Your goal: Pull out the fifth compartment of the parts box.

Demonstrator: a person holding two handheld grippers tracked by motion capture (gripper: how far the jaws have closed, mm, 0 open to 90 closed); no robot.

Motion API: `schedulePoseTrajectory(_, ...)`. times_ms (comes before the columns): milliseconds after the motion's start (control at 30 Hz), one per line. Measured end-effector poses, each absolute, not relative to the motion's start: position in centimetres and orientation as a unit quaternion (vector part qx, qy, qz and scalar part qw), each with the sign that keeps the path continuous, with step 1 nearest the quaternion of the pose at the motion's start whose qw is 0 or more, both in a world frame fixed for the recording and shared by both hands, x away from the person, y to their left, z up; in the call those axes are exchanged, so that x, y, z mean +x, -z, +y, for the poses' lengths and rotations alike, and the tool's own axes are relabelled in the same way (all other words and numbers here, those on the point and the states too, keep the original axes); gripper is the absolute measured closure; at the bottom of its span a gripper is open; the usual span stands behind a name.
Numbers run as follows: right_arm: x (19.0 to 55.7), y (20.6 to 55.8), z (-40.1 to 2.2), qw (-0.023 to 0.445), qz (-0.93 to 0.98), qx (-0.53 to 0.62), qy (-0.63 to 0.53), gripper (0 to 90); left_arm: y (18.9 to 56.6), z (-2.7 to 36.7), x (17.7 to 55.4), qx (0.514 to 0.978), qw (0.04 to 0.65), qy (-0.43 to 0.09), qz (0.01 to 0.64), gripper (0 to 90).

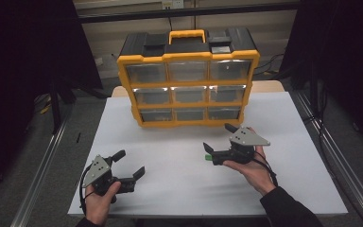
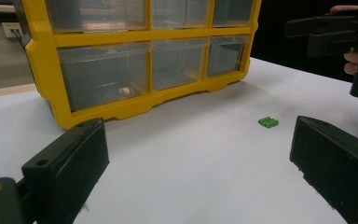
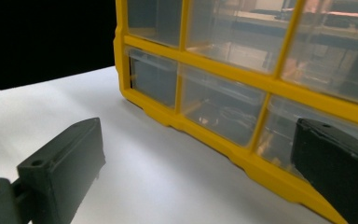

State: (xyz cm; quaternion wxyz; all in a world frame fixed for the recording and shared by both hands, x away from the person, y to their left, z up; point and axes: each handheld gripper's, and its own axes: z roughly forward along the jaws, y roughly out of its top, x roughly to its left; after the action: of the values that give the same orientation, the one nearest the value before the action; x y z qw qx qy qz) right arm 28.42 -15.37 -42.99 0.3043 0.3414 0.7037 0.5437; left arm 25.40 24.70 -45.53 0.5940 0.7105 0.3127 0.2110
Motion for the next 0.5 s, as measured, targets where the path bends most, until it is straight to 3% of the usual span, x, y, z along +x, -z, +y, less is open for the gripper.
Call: schedulePoseTrajectory(500,30.9,40.8,-11.6,0.336,0.699,0.301,-0.555,0.0,45.5,24.6,25.4,0.714,0.593,-0.211,0.306,4.1)
